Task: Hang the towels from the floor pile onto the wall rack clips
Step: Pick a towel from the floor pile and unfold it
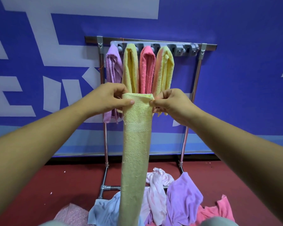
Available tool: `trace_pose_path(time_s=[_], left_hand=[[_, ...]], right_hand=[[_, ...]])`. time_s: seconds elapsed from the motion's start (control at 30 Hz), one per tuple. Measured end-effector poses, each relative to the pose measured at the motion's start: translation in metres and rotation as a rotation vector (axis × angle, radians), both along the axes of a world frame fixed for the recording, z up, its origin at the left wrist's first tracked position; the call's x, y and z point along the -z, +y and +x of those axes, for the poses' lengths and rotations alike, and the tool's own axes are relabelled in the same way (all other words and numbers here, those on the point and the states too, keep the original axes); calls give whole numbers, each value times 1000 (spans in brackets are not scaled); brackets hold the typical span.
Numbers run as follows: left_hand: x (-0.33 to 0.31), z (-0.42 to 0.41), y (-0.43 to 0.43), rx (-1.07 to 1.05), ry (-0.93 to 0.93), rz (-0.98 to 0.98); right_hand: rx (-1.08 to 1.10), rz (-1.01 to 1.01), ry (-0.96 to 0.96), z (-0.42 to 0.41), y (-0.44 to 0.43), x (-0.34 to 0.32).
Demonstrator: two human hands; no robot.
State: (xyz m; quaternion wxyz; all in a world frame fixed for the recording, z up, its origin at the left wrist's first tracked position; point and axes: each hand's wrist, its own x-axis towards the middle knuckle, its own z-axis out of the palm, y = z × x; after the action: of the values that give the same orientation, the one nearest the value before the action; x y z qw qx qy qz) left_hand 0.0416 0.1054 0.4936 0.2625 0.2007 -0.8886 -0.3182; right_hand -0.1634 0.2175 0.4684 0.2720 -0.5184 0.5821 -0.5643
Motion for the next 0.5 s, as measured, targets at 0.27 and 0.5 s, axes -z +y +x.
trace_pose_path(time_s=[0.27, 0.5], left_hand=[[0, -5, 0, -59, 196, 66], [-20, -16, 0, -48, 203, -2]], right_hand=[[-108, -11, -227, 0, -6, -11], [-154, 20, 89, 3, -8, -41]])
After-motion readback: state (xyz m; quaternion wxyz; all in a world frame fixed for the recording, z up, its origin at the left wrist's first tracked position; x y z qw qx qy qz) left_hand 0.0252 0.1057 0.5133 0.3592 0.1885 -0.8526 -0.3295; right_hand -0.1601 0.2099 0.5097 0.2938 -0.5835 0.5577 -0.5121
